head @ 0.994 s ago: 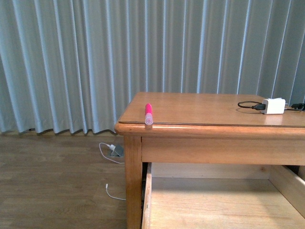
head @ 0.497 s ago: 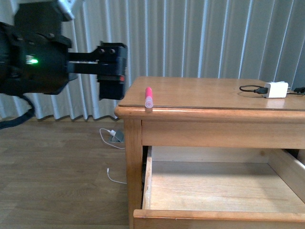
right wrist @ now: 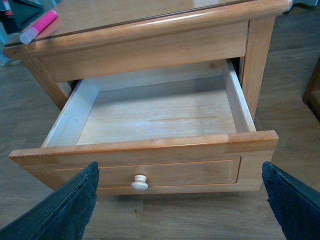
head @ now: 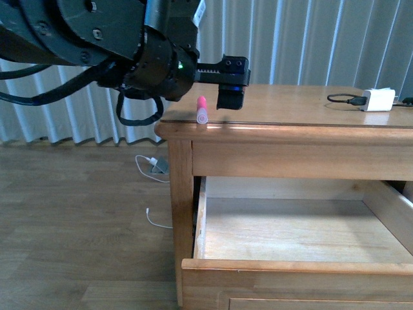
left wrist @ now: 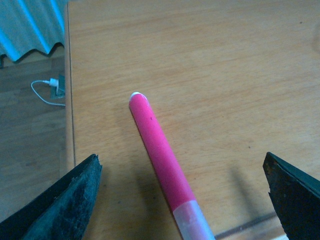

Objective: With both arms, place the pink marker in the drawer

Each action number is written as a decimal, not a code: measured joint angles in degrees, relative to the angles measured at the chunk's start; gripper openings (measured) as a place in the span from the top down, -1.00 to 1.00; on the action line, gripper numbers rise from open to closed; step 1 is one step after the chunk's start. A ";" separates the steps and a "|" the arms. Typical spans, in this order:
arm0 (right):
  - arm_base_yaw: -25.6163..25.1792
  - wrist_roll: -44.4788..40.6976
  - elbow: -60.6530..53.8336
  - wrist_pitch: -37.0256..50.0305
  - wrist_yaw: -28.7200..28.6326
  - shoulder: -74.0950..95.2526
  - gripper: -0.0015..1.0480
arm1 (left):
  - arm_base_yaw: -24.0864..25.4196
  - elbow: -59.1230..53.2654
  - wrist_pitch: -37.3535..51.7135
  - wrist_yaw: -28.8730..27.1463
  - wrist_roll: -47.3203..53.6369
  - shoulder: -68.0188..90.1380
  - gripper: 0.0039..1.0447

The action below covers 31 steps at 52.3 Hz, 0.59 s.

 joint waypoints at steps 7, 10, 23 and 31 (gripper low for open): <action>0.00 0.00 0.00 0.00 0.00 0.00 -0.84 | -0.39 5.27 -5.40 -2.12 -2.21 3.78 -0.89; 0.00 0.00 0.00 0.00 0.00 0.00 -0.84 | -0.42 7.13 -7.39 -2.12 -2.54 4.96 -0.89; 0.00 0.00 0.00 0.00 0.00 0.00 -0.84 | -0.61 11.54 -11.69 -1.55 -3.39 7.19 -0.89; 0.00 0.00 0.00 0.00 0.00 0.00 -0.84 | -0.76 13.27 -15.43 -1.09 -1.57 7.56 -0.89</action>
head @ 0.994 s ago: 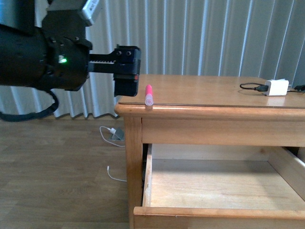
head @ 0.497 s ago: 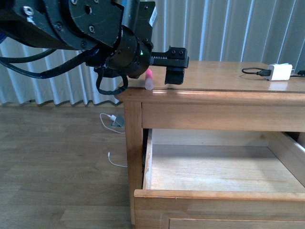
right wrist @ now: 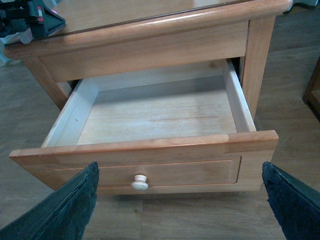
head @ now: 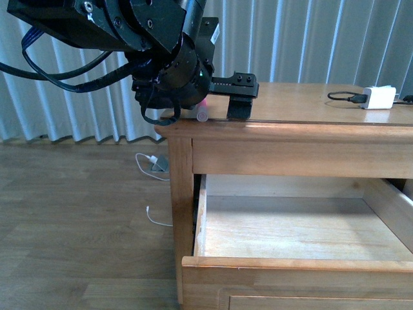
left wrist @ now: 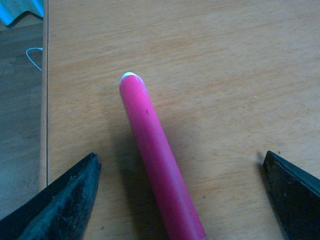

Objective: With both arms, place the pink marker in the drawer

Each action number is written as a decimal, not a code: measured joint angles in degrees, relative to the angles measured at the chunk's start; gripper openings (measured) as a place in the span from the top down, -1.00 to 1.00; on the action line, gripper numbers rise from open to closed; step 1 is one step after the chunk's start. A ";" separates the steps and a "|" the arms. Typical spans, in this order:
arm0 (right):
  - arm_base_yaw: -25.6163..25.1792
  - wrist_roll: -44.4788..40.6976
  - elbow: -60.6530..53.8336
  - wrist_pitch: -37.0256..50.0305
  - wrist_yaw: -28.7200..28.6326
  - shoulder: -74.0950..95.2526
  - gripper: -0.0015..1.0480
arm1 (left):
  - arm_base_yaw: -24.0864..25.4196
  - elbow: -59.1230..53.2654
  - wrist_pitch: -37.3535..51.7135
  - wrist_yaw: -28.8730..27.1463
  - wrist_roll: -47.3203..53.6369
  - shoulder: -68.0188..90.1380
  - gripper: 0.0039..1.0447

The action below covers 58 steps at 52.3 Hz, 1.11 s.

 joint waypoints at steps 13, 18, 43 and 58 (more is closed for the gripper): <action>0.00 0.00 0.00 0.00 0.00 0.00 -0.84 | -0.02 0.79 -2.73 0.52 1.22 -0.07 -0.33; 0.00 0.00 0.00 0.00 0.00 0.00 -0.84 | -0.04 0.79 -2.75 0.55 1.70 -0.15 -0.03; 0.00 0.00 0.00 0.00 0.00 0.00 -0.84 | 1.07 -7.65 2.23 6.08 5.49 -5.81 0.73; 0.00 0.00 0.00 0.00 0.00 0.00 -0.84 | 0.26 -19.71 4.26 18.01 12.04 -16.57 0.73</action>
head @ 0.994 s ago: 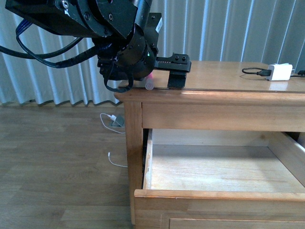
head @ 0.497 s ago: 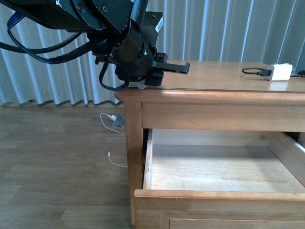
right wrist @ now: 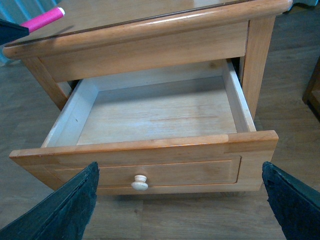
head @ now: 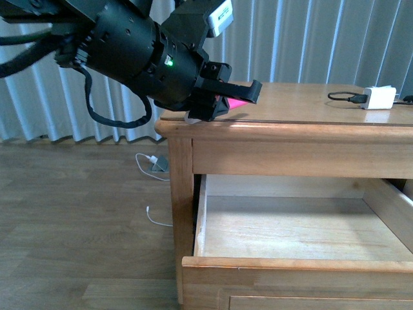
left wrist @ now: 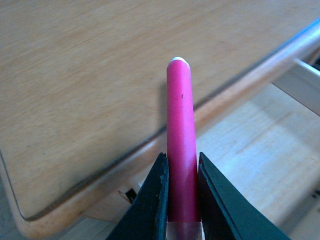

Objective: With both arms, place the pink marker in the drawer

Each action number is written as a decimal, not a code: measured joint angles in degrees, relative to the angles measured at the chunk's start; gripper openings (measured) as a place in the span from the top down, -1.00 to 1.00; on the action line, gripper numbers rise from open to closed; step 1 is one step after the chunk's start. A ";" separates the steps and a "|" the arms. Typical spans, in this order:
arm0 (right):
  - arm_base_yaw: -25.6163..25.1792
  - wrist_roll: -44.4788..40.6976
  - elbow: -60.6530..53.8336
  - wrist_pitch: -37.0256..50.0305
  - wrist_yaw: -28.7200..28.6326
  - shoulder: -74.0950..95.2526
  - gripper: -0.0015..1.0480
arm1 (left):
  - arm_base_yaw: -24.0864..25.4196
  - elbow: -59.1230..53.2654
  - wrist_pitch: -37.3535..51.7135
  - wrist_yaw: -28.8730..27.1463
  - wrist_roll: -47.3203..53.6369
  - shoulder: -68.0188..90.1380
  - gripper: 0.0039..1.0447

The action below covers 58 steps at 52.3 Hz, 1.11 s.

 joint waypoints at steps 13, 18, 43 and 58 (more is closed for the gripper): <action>0.00 0.00 0.00 0.00 -0.02 0.00 -0.84 | -3.56 -7.65 -1.88 5.60 7.02 -4.33 0.73; 0.00 0.00 0.00 0.00 -0.02 0.00 -0.84 | -5.07 -8.87 -1.68 4.44 8.48 -2.45 0.73; 0.00 0.00 0.00 0.00 -0.02 0.00 -0.84 | -8.66 -0.87 2.05 -2.91 3.61 14.80 0.73; 0.00 0.00 0.00 0.00 -0.02 0.00 -0.84 | -10.12 2.12 2.16 -5.09 1.99 17.97 0.62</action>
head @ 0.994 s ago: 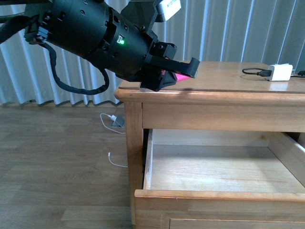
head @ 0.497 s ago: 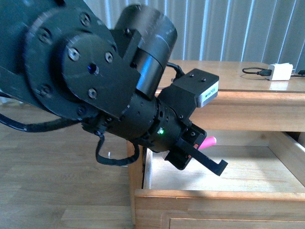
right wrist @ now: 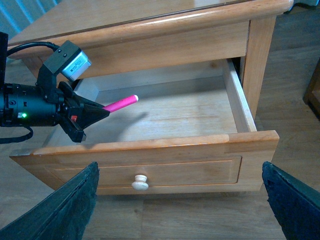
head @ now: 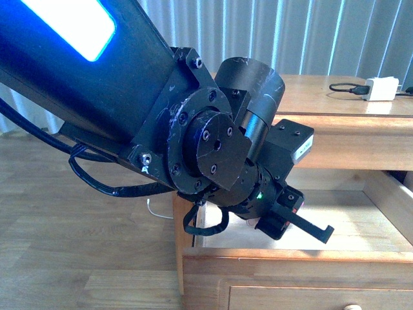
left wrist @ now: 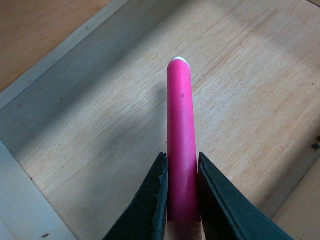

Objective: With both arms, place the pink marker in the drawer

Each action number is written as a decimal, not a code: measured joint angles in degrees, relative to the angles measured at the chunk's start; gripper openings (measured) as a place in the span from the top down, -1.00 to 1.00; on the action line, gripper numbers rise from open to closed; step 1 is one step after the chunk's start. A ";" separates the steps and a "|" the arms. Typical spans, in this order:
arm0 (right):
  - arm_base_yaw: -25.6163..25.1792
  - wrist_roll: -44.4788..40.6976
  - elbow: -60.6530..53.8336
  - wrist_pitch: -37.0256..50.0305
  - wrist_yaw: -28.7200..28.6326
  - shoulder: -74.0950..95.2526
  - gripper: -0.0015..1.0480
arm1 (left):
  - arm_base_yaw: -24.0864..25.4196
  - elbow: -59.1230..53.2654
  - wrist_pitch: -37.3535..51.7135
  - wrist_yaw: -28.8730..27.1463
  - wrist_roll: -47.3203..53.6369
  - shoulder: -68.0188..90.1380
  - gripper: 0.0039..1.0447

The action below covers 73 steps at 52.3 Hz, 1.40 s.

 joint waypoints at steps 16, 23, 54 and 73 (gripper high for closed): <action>0.00 0.00 0.00 0.00 0.00 0.00 -0.84 | -0.04 -1.77 2.75 -2.86 -0.81 -1.51 -0.24; 0.00 0.00 0.00 0.00 0.00 0.00 -0.84 | -0.02 -4.70 5.07 -5.68 -1.66 -4.92 -0.60; 0.00 0.00 0.00 0.00 0.00 0.00 -0.84 | 12.63 -35.78 13.62 -13.88 -10.23 -48.72 -0.89; 0.00 0.00 0.00 0.00 0.00 0.00 -0.84 | 27.28 -57.02 -1.57 -9.51 -17.11 -82.16 -0.89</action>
